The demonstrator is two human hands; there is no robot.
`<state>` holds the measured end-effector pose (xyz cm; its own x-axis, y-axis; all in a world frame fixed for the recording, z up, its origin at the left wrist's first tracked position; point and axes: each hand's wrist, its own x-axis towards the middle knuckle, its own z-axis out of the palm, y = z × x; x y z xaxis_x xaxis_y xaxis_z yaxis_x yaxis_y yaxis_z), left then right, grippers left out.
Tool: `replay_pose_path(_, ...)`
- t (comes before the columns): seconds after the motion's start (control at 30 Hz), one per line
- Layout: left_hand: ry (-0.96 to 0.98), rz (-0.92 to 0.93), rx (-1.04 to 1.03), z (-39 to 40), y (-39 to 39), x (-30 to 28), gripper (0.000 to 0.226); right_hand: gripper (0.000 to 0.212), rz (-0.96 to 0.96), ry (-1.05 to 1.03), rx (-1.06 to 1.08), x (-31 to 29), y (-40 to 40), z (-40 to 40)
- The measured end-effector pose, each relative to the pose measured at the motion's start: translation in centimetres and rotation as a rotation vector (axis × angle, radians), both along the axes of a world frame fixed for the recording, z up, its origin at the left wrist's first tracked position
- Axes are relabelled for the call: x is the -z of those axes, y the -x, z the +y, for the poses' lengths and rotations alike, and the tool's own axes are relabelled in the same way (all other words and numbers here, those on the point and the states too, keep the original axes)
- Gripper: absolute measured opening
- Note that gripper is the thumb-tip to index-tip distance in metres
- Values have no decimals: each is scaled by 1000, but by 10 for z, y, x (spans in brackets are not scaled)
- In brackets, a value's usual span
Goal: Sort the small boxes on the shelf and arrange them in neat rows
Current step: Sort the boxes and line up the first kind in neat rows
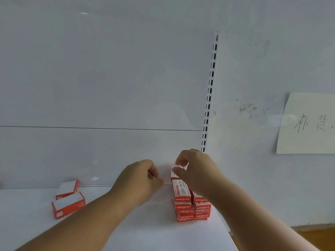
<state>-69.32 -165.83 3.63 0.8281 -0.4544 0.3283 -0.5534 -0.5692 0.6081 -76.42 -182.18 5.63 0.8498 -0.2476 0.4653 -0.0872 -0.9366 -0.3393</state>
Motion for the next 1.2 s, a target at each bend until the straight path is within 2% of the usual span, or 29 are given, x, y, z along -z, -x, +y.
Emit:
replay_pose_path(0.13, -32, -25, -53, 59, -18, 3, 15, 21, -36, 1, -89, -3, -33, 54)
replay_pose_path(0.27, -28, -3, -114, 130, -49, 9, 15, 19, -30, -21, -131, 0, -69, 121)
replay_pose_path(0.37, -99, -50, -164, 175, -83, 13, 10, 18, 26, -38, -151, 5, -95, 170)
replay_pose_path(0.43, -140, -70, -193, 199, -108, 18, 6, 25, 143, 5, -186, 8, -114, 195)
replay_pose_path(0.5, -188, -98, -194, 218, -132, 25, 14, 43, 376, 76, -222, 16, -131, 212)
replay_pose_path(0.6, -277, -116, -115, 232, -160, 43, 26, 70, 652, 109, -236, 33, -148, 223)
replay_pose_path(0.67, -277, -77, -33, 235, -167, 53, 29, 73, 653, 66, -225, 43, -151, 220)
replay_pose_path(0.77, -289, -67, 119, 232, -172, 68, 47, 60, 540, -25, -203, 56, -147, 209)
replay_pose_path(0.83, -290, -98, 146, 230, -175, 73, 48, 52, 487, -133, -172, 66, -144, 203)
replay_pose_path(0.9, -202, -124, 156, 229, -178, 78, 39, 47, 396, -324, -158, 70, -143, 195)
replay_pose_path(0.93, -139, -116, 171, 229, -179, 79, 33, 44, 328, -489, -173, 69, -143, 191)
replay_pose_path(1.03, 26, -43, 168, 230, -181, 80, 15, 39, 129, -1224, -294, 60, -147, 187)
replay_pose_path(1.07, 56, -44, 135, 230, -181, 78, 11, 40, 82, -1397, -301, 57, -148, 189)
replay_pose_path(1.1, 87, -39, 98, 229, -180, 77, 12, 43, 62, -1480, -279, 56, -148, 190)
replay_pose_path(1.2, 282, 118, -38, 228, -176, 68, 29, 48, 62, -1493, -253, 59, -151, 191)
